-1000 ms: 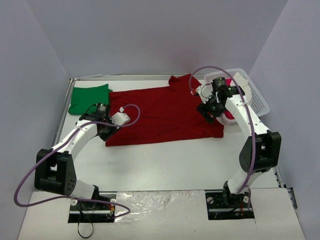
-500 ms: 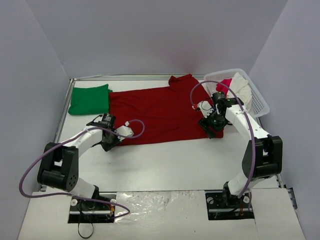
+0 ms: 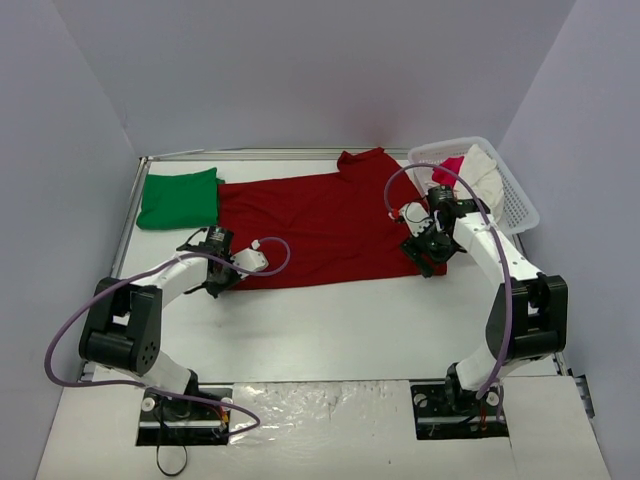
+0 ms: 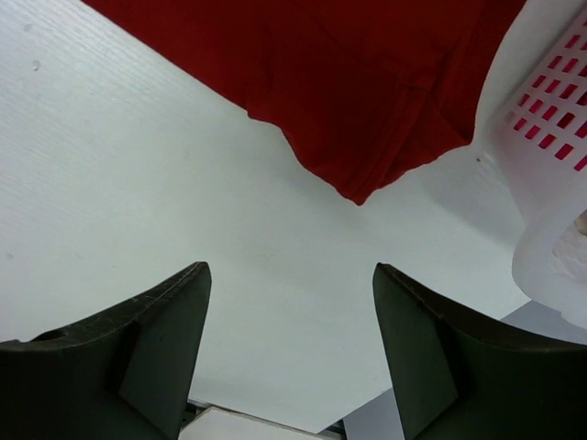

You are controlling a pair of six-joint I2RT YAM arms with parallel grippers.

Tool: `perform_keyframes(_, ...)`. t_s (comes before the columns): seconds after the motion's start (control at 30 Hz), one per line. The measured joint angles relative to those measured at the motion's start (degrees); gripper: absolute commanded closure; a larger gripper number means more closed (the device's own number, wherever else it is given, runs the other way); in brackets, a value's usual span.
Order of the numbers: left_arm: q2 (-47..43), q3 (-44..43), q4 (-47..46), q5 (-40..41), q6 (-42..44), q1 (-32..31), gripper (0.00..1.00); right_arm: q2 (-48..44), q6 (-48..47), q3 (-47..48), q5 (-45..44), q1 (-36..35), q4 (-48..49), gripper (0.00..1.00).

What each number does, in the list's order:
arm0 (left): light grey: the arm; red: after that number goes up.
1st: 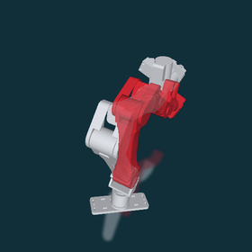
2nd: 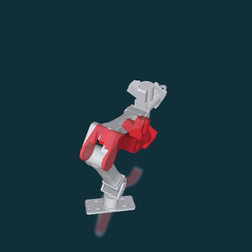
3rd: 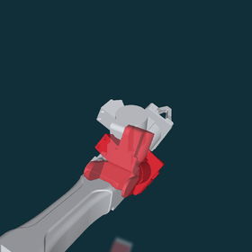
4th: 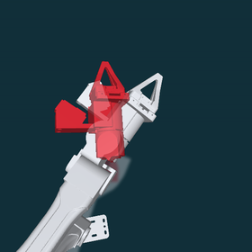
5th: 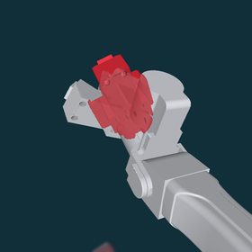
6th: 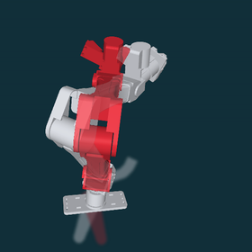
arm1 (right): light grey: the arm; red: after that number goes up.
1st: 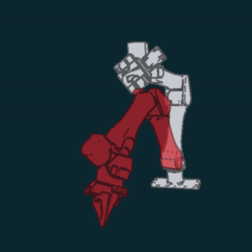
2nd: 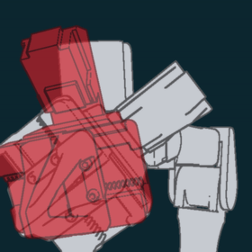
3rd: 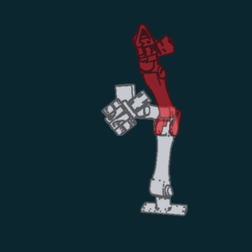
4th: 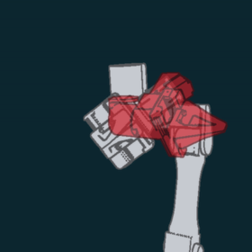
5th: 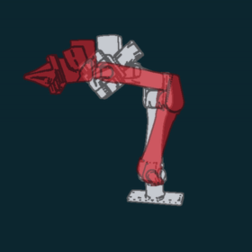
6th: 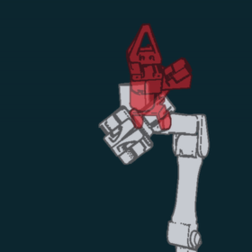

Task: Fold and stack the t-shirts
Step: Fold the flattened tshirt in 1/3 of the way

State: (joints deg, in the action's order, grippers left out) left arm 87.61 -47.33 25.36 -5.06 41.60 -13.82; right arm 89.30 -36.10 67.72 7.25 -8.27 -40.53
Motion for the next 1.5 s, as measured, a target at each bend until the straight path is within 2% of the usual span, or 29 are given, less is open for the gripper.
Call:
perform_keyframes(0.17,-0.42,0.44,-0.46,0.07,-0.02,0.0,0.98,1.75,-0.07,-0.48,-1.77,1.2,1.84,0.33)
perform_keyframes(0.3,-0.94,1.18,-1.27,0.17,-0.04,0.0,0.98,6.56,-0.22,-0.83,-2.16,2.23,4.17,0.34)
perform_keyframes(0.5,-1.2,1.49,-1.66,0.26,-0.24,0.0,0.98,14.32,-0.48,-0.83,-2.23,3.56,7.02,0.41)
perform_keyframes(0.53,-1.25,1.49,-1.64,0.26,-0.28,0.0,0.98,15.17,-0.63,-0.83,-2.25,3.8,7.23,0.51)
perform_keyframes(0.67,-1.6,1.75,-1.62,0.26,-0.55,0.0,0.98,16.46,-1.38,-0.98,-2.29,4.98,8.07,0.74)
perform_keyframes(0.7,-1.7,1.84,-1.57,0.28,-0.7,0.0,0.98,16.39,-1.66,-0.98,-2.34,5.33,8.2,0.81)
perform_keyframes(0.73,-1.84,1.88,-1.46,0.37,-0.81,0.0,0.98,16.39,-1.92,-1.03,-2.36,5.6,8.39,0.97)
perform_keyframes(0.77,-1.97,1.95,-1.33,0.42,-0.96,0.0,0.98,16.37,-2.27,-1.25,-2.38,5.97,8.74,1.0)
perform_keyframes(1.0,-4.79,2.21,1.33,0.24,-1.2,0.0,0.98,12.9,-3.37,-5.05,-2.43,7.56,9.7,1.0)
perform_keyframes(1.33,-14.71,2.89,8.15,-0.79,-0.92,0.0,0.98,0.35,-5.84,-10.27,-2.27,9.46,5.33,1.0)
perform_keyframes(1.5,-21.73,4.24,15.34,-1.73,0.52,0.0,0.98,-6.86,-7.08,-13.0,-1.2,9.42,0.28,1.0)
